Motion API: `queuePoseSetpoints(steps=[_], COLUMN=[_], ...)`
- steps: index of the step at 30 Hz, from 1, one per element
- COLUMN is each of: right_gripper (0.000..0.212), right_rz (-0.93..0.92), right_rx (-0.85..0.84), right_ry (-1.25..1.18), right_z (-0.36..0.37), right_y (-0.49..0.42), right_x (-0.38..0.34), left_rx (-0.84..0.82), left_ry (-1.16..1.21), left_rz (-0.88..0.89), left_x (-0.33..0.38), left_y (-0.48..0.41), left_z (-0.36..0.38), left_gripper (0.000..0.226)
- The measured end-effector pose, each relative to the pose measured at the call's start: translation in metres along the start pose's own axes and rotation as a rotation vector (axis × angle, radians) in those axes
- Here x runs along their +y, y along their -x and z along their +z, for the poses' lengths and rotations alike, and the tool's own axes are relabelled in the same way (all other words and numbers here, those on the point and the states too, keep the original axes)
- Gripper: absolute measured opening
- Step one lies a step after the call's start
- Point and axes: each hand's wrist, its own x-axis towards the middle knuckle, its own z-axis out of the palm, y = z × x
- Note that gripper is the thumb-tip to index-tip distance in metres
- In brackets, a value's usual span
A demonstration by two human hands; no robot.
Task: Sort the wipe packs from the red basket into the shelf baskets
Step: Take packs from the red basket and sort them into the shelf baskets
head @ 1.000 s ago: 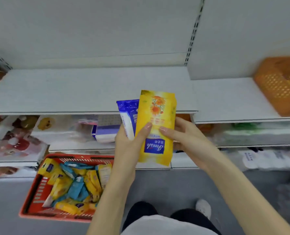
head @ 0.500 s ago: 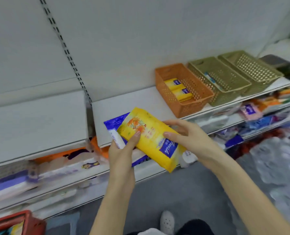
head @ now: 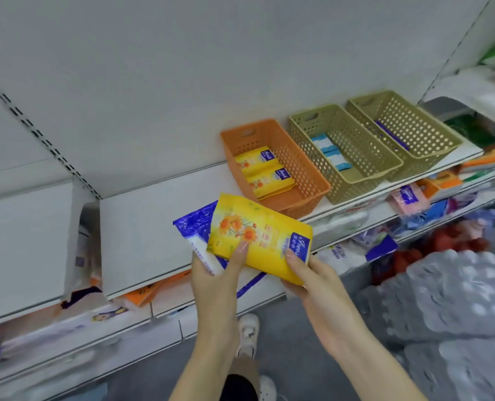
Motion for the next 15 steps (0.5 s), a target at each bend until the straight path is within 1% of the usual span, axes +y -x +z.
queuePoseSetpoints(steps=[2,6,9,11,13,15], right_gripper=[0.039,0.022,0.028,0.029,0.025,0.021], right_rz=[-0.023,-0.045,-0.085,-0.094,-0.086,-0.083], right_rx=[0.019,0.091,0.143,0.17,0.191,0.197], right_ry=[0.08,0.144,0.117,0.078,0.089,0.074], right_z=[0.0,-0.008,-0.015,-0.017,-0.022,-0.035], right_y=[-0.021,-0.064,-0.096,-0.113,-0.128,-0.141], right_x=[-0.009,-0.031,-0.049,-0.055,-0.058,-0.067], left_rx=[-0.023,-0.097,-0.183,-0.235,-0.289,-0.282], left_ry=[0.04,-0.038,-0.126,-0.205,-0.261,-0.287], left_rz=[-0.059,-0.104,-0.148,-0.16,-0.183,-0.228], left_x=[0.002,0.004,0.006,0.006,0.008,0.011], left_y=[-0.021,-0.061,-0.095,-0.112,-0.125,-0.133], left_z=[0.005,0.016,0.031,0.041,0.048,0.046], left_gripper=[0.052,0.056,0.055,0.047,0.044,0.046])
